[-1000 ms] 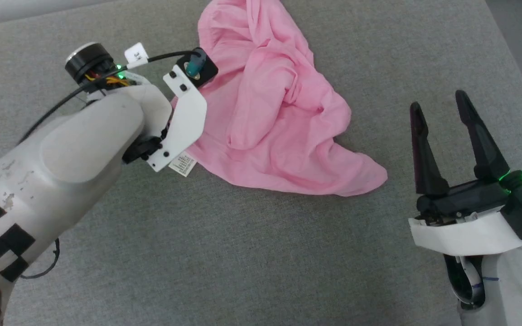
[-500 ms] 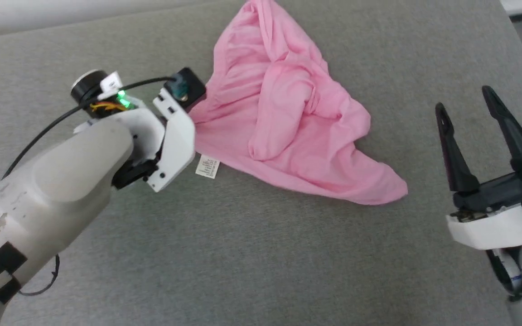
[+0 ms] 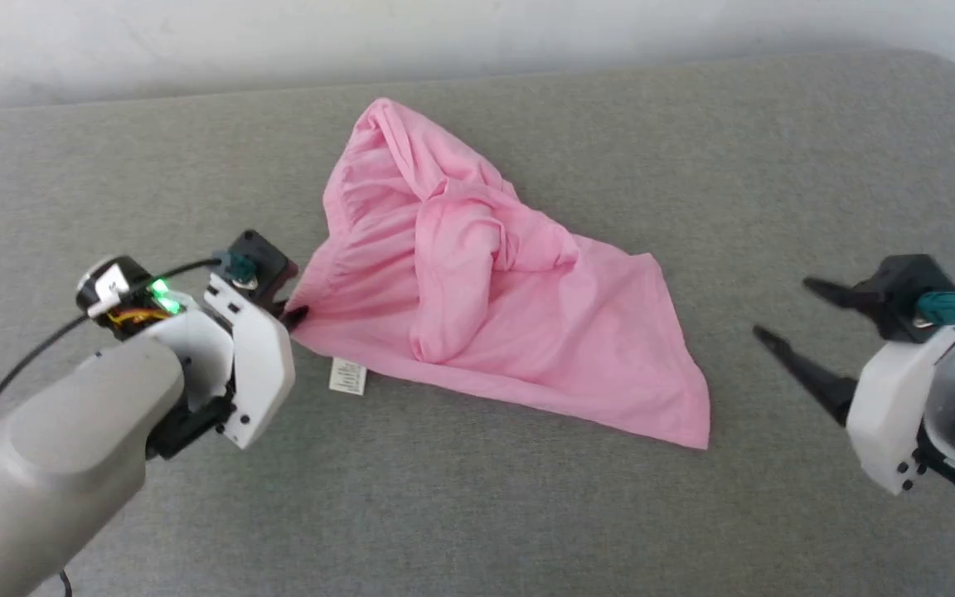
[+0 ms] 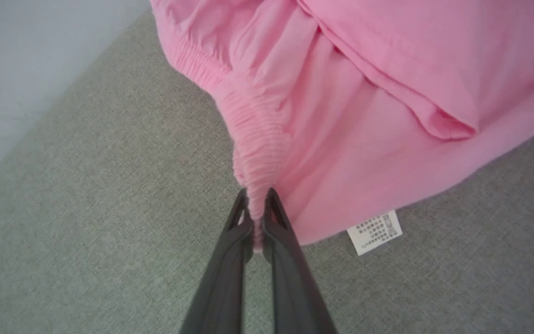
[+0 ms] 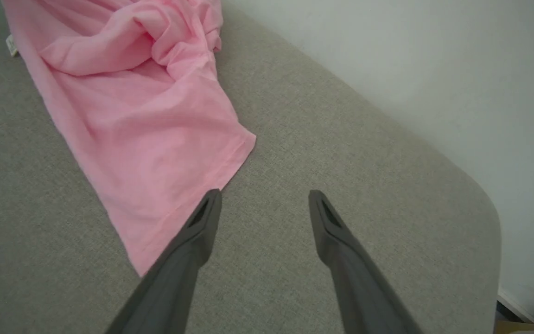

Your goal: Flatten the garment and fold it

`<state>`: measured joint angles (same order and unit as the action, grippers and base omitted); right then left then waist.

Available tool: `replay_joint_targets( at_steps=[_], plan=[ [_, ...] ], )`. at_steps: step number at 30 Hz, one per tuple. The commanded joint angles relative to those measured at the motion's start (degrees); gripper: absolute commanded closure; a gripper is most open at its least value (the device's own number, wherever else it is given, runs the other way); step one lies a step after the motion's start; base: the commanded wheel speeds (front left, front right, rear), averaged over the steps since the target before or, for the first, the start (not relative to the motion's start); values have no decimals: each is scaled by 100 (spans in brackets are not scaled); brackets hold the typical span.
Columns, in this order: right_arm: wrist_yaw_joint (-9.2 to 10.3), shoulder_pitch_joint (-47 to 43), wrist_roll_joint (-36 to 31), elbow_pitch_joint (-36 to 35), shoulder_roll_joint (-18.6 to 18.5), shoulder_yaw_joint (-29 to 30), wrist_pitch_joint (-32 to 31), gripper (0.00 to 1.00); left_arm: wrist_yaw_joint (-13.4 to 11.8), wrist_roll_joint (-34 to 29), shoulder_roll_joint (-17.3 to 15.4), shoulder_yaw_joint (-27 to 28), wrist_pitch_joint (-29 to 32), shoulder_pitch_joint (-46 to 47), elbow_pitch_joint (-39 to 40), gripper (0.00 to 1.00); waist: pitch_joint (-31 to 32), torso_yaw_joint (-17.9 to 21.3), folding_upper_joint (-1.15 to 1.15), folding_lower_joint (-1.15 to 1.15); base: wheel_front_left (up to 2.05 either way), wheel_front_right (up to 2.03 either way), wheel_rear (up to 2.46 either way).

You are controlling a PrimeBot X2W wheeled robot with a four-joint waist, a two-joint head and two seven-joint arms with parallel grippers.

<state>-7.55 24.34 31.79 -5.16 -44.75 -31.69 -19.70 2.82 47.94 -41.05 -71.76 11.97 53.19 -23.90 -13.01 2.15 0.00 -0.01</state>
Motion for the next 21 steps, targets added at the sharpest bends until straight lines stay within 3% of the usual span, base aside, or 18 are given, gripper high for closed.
replay_joint_targets(
  at_steps=[1, 5, 9, 11, 21],
  plan=[
    [6, 104, 98, -41, -4, -83, -96, 0, -59, 46, -26, 31, -46, -89, 43, 100, 151, -206, 0, 1, 0, 0, 0],
    [6, 353, 686, -5, -105, -665, -868, 0, -239, 85, -54, 50, -131, -253, 279, 100, 139, -336, 0, 1, 0, 0, 0],
    [6, 597, 797, 460, 113, -1065, -1242, 0, -314, 72, -38, 59, -185, -276, 388, 100, 48, -416, 0, 1, 0, 0, 0],
    [6, 723, 1047, 939, 538, -1249, -1290, 0, -336, 27, -13, 68, -229, -219, 407, 100, -64, -468, 0, 1, 0, 0, 0],
    [6, 847, 1127, 2459, 1325, -1989, -1085, 0, -313, -52, 166, 72, -407, -105, 251, 100, -277, -568, 0, 1, 0, 0, 0]
  ],
)
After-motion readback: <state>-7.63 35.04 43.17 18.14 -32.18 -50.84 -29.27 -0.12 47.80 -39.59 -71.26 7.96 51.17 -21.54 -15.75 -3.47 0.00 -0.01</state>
